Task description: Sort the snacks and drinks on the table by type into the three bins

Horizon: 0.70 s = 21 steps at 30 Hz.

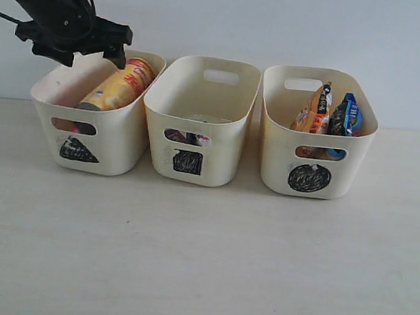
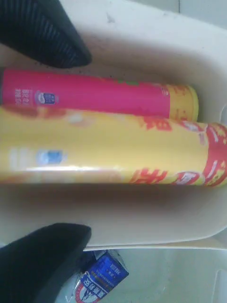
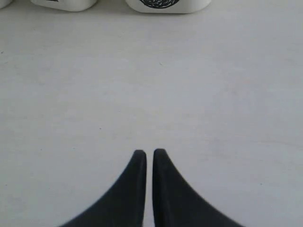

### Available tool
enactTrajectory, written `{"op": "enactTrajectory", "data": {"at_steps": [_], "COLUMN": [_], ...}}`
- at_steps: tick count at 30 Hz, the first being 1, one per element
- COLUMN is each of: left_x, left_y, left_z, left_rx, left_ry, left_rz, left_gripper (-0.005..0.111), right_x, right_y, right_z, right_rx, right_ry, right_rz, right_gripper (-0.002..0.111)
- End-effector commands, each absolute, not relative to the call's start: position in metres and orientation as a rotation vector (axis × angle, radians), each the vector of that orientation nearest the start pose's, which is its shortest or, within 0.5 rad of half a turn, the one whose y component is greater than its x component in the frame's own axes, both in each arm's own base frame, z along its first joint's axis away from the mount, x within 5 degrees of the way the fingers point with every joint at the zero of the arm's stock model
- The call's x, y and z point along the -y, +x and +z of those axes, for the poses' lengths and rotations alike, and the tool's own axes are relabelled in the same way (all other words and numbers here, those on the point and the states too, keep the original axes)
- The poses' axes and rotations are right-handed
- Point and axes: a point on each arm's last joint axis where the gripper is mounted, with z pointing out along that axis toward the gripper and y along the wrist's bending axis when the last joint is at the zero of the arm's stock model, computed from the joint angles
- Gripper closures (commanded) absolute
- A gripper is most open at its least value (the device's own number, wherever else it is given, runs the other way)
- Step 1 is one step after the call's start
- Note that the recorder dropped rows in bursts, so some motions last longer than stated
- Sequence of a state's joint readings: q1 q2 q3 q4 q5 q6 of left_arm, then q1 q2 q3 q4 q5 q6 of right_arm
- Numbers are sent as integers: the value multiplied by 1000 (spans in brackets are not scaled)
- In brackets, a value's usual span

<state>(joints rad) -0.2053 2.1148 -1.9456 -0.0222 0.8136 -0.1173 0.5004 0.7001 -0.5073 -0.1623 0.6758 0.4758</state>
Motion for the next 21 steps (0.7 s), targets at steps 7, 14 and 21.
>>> {"op": "enactTrajectory", "data": {"at_steps": [7, 14, 21], "left_x": [93, 85, 65], "left_y": [438, 379, 290], "left_z": [339, 387, 416], "left_rx": [-2480, -2332, -2095], "left_ry": [60, 34, -10], "left_rz": [-205, -291, -332], "left_gripper": [101, 102, 102], "right_x": [-56, -62, -74], "right_y": [120, 128, 147], "right_z": [274, 288, 283], "right_rx": [-2254, -2062, -2023], "right_ry": [-141, -187, -255], "right_rz": [351, 404, 387], "right_gripper": [107, 107, 107]}}
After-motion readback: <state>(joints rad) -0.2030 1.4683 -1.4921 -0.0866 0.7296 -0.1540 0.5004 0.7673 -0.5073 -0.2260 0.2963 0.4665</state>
